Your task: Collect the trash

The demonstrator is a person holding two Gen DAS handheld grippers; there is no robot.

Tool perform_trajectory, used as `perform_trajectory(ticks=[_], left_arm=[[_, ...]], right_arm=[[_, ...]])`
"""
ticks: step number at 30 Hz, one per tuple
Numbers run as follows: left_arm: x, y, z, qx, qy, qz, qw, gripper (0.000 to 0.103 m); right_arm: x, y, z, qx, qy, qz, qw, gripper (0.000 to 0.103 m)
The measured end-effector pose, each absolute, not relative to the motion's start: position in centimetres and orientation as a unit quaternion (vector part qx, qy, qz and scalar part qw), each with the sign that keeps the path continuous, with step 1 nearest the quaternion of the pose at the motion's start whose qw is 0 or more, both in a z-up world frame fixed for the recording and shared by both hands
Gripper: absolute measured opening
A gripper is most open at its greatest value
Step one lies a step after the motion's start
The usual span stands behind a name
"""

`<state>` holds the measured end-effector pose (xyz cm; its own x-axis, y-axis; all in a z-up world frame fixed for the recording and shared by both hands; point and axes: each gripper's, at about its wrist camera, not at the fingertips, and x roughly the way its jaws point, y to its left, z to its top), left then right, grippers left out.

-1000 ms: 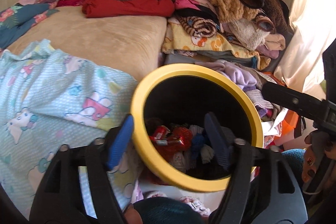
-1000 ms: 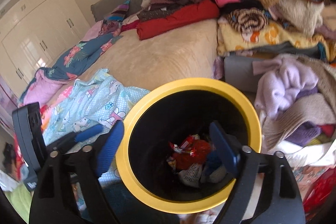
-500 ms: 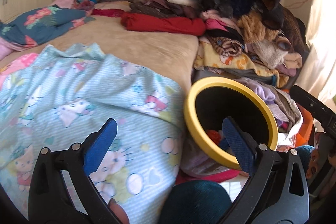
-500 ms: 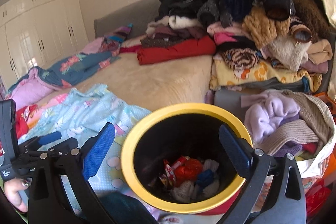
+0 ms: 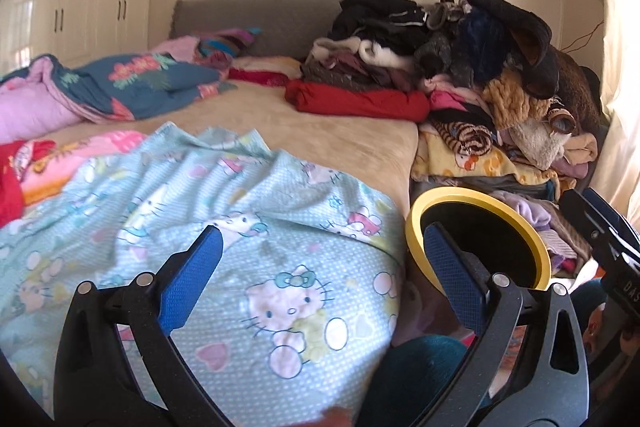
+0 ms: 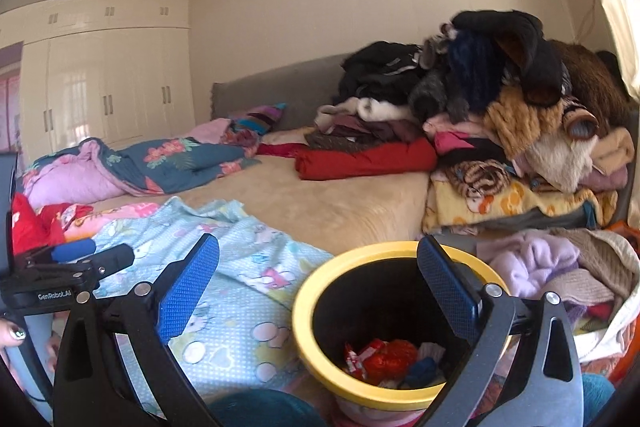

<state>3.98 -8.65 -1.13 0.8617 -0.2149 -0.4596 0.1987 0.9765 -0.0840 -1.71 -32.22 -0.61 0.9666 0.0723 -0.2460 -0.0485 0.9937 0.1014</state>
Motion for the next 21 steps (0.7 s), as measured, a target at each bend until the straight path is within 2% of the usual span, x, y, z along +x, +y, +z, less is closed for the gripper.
perform_trajectory(ticks=[10,21], left_arm=[[1.7,-8.4,-0.8,-0.017,0.208,-0.098,0.973,0.093],[1.5,-7.9,-0.7,-0.023,0.204,-0.089,0.975,0.093]], right_arm=[[-3.2,-30.8,-0.3,0.02,0.084,0.027,0.996,0.097],[-3.2,-31.1,-0.5,0.025,0.084,0.022,0.996,0.097]])
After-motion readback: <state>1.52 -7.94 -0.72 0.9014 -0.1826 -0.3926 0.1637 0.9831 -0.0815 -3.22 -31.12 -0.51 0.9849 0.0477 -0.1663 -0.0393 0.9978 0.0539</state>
